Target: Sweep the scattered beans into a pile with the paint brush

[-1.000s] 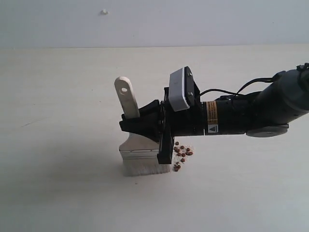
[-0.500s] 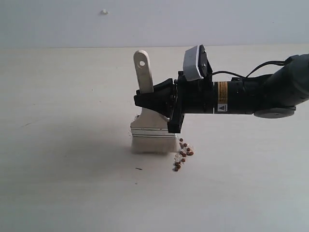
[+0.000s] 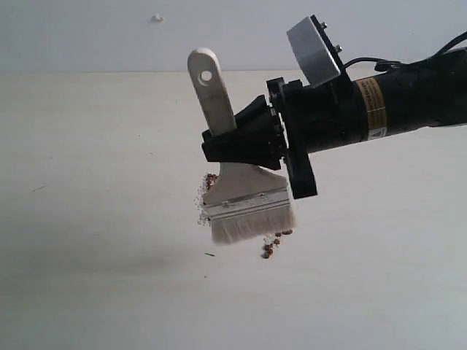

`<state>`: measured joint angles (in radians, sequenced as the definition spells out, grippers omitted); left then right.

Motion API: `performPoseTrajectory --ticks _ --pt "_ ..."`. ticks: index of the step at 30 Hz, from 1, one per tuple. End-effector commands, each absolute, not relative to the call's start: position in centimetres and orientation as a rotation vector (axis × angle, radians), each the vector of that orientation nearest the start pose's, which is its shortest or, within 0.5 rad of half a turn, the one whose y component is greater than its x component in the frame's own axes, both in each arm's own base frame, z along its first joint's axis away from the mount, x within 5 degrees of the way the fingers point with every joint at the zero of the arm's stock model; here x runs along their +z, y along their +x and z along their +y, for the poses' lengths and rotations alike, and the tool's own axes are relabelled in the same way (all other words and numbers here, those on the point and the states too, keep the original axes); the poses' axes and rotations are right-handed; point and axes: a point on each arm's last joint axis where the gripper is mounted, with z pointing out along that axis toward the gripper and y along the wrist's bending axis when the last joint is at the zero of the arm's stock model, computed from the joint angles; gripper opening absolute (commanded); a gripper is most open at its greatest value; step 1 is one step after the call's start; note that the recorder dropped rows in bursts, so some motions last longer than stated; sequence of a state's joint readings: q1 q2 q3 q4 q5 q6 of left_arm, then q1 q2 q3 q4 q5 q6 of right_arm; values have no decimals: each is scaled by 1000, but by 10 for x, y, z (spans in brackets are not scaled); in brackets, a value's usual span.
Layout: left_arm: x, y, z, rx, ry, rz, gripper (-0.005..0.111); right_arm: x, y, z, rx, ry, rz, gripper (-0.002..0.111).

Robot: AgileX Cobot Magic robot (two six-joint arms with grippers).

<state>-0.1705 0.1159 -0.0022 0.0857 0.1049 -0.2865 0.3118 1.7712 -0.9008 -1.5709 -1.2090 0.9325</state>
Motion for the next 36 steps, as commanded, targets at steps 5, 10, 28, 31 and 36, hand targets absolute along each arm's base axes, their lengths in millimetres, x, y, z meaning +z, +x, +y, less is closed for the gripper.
performPoseTrajectory --ticks 5,10,28,31,36 --pt "197 64 -10 -277 -41 1705 0 205 257 168 1185 -1534 1495 0" --pt "197 64 -10 -277 -41 1705 0 196 259 168 1173 -1559 1468 0" --pt "197 64 -10 -277 -41 1705 0 129 305 132 1143 -1478 1567 0" --pt "197 64 -10 -277 -41 1705 0 124 317 133 1133 -1481 1557 0" --pt "197 64 -10 -277 -41 1705 0 115 338 137 1136 -1464 1572 0"
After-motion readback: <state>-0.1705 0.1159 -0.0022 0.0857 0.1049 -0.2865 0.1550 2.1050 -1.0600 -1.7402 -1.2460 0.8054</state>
